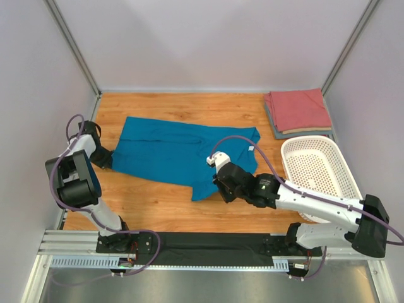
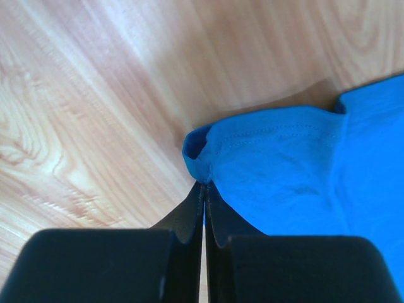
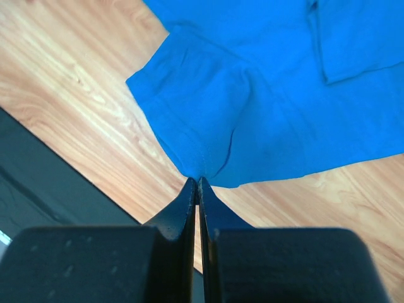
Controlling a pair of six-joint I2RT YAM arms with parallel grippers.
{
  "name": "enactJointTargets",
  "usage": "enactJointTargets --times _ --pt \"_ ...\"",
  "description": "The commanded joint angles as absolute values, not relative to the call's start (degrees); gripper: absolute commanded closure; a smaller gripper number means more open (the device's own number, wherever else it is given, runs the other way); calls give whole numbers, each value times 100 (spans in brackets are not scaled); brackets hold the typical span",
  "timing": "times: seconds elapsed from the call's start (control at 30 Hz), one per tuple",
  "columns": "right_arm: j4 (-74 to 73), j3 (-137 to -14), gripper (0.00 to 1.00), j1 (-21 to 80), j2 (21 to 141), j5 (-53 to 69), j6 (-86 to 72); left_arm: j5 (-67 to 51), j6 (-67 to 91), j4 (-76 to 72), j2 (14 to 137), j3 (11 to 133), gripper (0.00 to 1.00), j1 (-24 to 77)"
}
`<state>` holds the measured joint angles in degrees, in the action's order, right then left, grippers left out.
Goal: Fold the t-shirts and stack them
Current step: Fold the tshirt
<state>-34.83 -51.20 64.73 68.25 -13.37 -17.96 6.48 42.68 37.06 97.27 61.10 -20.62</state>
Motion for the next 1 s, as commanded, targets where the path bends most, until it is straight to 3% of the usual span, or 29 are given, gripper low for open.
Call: enactJointTargets --times 0.0,0.6,0.97 --pt "-3559 -5528 100 6285 6829 -1266 -1705 721 4087 3788 9765 6389 100 -2021" --pt "-4033 -7214 100 4589 7769 -923 -758 1132 4228 4763 9711 7680 100 -1627" --pt "-4412 -8015 100 4447 7831 -1142 -387 1441 4052 4948 9712 8015 100 -1441"
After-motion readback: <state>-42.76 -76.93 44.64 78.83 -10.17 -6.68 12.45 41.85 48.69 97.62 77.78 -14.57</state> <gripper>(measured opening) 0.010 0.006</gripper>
